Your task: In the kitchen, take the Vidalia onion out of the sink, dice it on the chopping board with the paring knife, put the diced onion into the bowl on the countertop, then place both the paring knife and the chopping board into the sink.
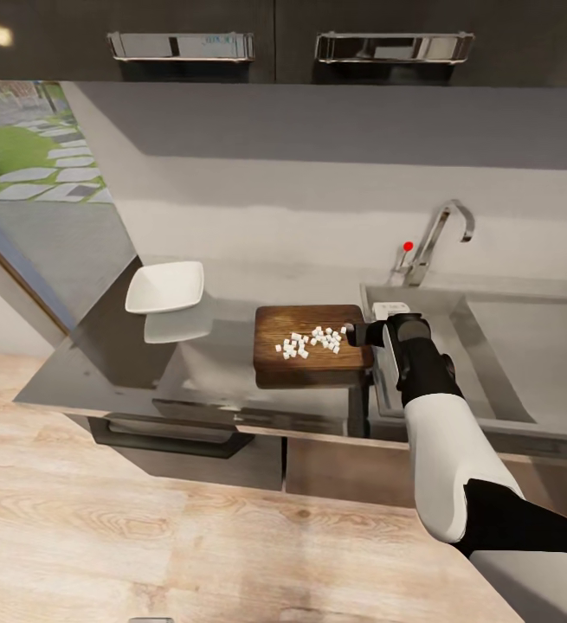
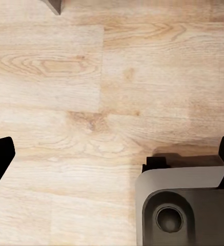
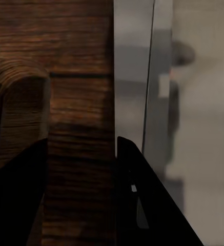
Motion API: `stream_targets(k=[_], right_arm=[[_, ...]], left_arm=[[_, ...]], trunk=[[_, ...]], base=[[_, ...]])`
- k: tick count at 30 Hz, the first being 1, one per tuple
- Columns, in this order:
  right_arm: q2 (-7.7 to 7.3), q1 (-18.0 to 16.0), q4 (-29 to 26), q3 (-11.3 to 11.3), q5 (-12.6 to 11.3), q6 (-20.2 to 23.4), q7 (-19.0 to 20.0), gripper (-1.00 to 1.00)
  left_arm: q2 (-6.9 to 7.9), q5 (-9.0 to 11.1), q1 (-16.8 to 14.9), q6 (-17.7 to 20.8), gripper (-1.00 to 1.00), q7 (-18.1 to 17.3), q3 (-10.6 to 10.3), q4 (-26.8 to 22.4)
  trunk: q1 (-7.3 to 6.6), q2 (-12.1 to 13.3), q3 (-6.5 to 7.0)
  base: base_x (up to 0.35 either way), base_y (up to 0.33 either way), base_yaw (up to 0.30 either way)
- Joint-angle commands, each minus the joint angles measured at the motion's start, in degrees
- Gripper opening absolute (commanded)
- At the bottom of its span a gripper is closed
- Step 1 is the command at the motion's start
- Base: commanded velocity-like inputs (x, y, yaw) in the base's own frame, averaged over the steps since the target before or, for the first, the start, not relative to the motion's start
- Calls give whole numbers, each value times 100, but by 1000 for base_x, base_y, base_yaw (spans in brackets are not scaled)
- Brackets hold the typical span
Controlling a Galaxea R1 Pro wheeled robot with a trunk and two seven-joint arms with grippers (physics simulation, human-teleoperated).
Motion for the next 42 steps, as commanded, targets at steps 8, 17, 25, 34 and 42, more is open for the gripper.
stream_targets(k=[8, 17, 25, 34, 42], right_arm=[[7, -5, -6, -25, 57, 17, 53, -100], [7, -5, -6, -25, 57, 18, 53, -100], [10, -5, -6, -25, 53, 13, 55, -100], [13, -5, -6, -25, 49, 11, 55, -100], [16, -5, -6, -25, 50, 16, 53, -100]], left_arm=[[-3, 33, -8, -31, 100, 11, -51, 19], [-16, 33, -8, -29, 100, 11, -55, 24], [-12, 33, -8, -31, 100, 11, -55, 22], [-6, 33, -8, -31, 100, 11, -55, 21], [-3, 33, -8, -31, 100, 11, -51, 22]], trunk=[[3, -10, 63], [3, -10, 76], [3, -10, 76], [3, -10, 76], [3, -10, 76]], base=[[0, 0, 0], [0, -143, 0], [0, -10, 0], [0, 67, 0], [0, 229, 0]])
